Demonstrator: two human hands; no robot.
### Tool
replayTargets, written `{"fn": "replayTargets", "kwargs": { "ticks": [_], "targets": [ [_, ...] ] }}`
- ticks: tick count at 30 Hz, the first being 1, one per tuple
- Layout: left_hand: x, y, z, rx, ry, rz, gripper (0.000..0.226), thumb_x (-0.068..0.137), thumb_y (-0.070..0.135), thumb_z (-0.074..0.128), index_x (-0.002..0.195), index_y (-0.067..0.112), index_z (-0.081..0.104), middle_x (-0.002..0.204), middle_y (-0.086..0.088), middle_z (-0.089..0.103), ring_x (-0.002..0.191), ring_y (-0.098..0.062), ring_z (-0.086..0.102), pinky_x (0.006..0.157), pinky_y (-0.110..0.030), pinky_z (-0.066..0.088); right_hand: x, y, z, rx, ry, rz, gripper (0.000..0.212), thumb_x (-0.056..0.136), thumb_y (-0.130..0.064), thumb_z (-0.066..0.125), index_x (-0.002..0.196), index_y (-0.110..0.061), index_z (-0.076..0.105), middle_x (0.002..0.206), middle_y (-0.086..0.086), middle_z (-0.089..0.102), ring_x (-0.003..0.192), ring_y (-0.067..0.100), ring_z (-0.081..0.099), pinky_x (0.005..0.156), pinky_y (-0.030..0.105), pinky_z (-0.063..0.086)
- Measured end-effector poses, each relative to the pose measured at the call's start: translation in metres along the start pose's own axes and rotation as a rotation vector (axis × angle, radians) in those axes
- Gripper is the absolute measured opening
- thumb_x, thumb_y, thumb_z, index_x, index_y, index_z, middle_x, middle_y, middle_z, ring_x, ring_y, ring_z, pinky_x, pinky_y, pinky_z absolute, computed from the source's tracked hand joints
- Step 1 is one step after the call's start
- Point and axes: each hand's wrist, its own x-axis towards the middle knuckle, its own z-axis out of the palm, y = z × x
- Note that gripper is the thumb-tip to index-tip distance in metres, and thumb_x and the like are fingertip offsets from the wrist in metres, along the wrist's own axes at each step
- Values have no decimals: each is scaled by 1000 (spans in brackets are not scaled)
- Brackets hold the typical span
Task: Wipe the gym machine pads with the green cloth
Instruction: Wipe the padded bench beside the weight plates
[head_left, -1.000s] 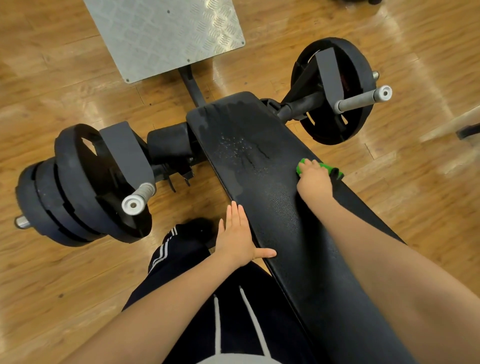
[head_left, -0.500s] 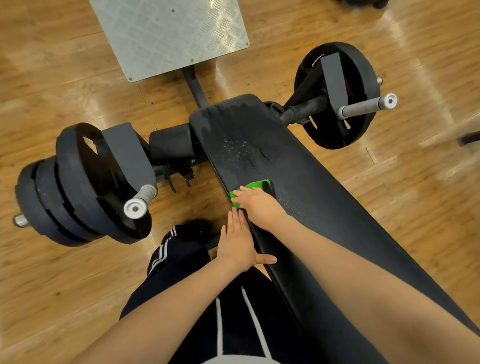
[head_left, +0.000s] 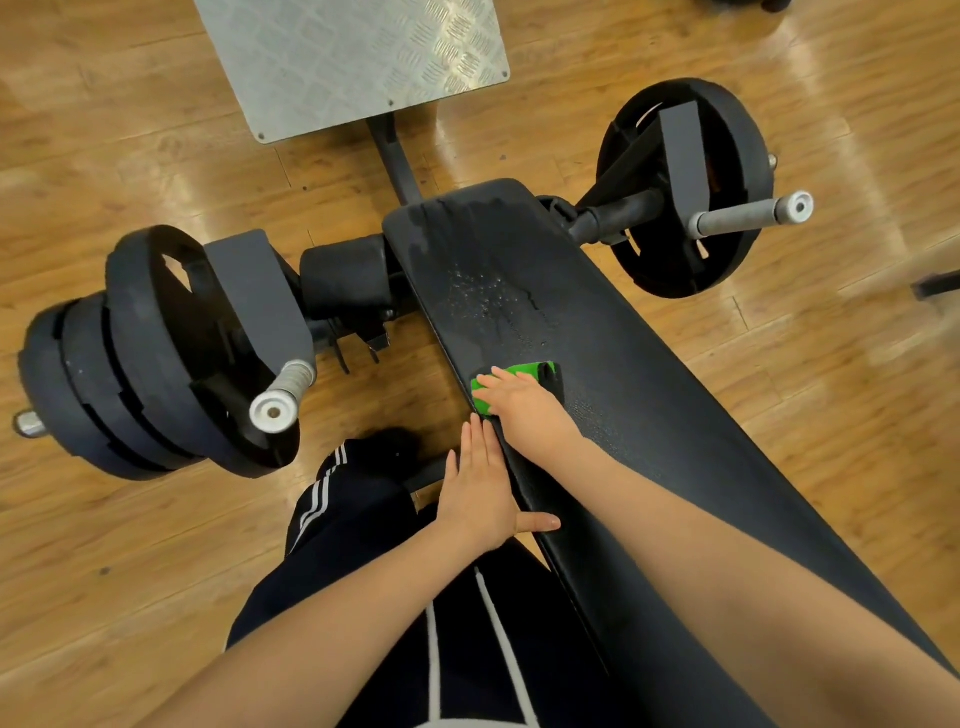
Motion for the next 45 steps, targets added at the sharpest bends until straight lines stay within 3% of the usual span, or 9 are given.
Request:
{"fn": "replayTargets", "kwargs": {
  "ticks": [6,10,15,20,24,28,34,38,45],
  "targets": [
    [8,-6,-6,-156,212,-35,79,101,44,36,152,0,-5,161,-17,-10,149,-27,-9,119,-39,5,2,14,-6,-1,80,-41,58,92,1,45,145,-19,32,154,-1,23,143,18,14,114,32,14],
    [22,0,-12,-181,276,-170,79,102,48,30,151,-1,-8,160,-18,-12,149,-28,-9,120,-38,5,-12,57,-13,49,138,156,61,88,8,42,144,-15,32,153,1,26,143,20,18,113,31,18],
    [38,52,-2,-628,292,-484,78,102,40,35,151,1,-11,162,-15,-5,149,-31,0,120,-39,18,-36,126,-25,184,281,403,42,94,6,38,133,-6,49,148,8,37,140,23,26,110,34,22],
    [48,62,8,-539,404,-536,76,101,40,32,151,3,-11,162,-11,-7,149,-31,0,119,-39,22,-16,129,-24,183,324,520,37,93,4,39,127,0,53,143,14,42,138,29,28,108,38,24],
    [51,63,10,-503,432,-512,76,101,43,31,152,7,-11,162,-9,-11,149,-30,-2,119,-40,22,1,118,-23,43,285,481,38,94,1,36,130,-2,47,145,13,38,137,30,28,107,42,26],
    [54,61,13,-508,434,-535,77,100,47,30,153,12,-13,162,-3,-12,145,-24,17,99,-37,47,16,98,-32,14,169,379,42,98,-3,34,139,-8,38,152,6,27,141,25,20,109,37,22],
    [52,64,10,-502,408,-544,77,100,49,28,152,14,-16,161,1,-16,137,-21,26,85,-36,47,46,37,-37,-122,-30,-100,53,97,-6,39,146,-14,25,156,3,17,143,22,13,112,34,18],
    [53,62,11,-485,411,-554,77,99,50,27,152,15,-18,161,1,-18,136,-20,29,85,-35,49,30,56,-37,-58,-8,-276,51,101,-18,37,148,-20,20,157,-5,13,144,14,6,115,29,7],
    [54,62,10,-483,422,-561,78,99,49,29,152,15,-16,162,1,-14,134,-19,31,89,-35,47,36,100,-46,2,42,-88,65,88,10,39,145,-18,30,155,-2,19,144,14,13,113,26,8]
  ]
}}
